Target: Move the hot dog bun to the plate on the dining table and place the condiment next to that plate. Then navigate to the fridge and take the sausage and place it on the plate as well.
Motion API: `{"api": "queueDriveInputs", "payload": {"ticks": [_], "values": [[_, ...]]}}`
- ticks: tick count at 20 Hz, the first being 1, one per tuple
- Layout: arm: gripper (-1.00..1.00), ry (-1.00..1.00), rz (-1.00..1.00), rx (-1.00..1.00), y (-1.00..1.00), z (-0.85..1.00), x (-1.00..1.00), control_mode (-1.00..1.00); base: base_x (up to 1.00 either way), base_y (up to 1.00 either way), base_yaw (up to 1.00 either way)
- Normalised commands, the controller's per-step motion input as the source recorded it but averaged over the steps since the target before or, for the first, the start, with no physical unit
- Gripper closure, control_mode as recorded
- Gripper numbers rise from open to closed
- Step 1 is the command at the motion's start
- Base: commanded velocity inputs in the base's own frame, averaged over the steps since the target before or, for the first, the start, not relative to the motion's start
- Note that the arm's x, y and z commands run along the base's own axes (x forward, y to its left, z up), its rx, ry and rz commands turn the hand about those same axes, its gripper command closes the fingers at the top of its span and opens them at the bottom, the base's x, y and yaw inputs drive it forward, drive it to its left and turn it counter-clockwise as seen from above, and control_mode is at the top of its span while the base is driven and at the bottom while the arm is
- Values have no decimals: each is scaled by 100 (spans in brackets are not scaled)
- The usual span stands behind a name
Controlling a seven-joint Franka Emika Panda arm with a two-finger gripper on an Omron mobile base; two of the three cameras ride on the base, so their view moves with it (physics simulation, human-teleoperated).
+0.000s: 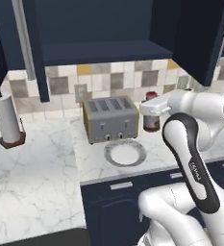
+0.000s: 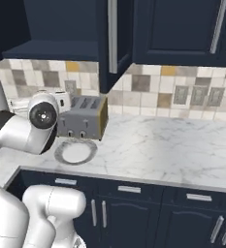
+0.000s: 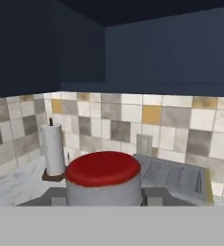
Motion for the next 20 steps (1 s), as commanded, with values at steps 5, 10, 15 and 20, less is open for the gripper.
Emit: {"api": "queueDriveInputs", "payload": {"ticks": [5,10,15,20], "values": [[100,0,0,0,0,0,0,100,-44,-90,-37],[100,0,0,0,0,0,0,100,0,-82,-81],[100,0,0,0,0,0,0,100,5,-87,-83],[100,0,0,0,0,0,0,100,1,-100,-76]]}}
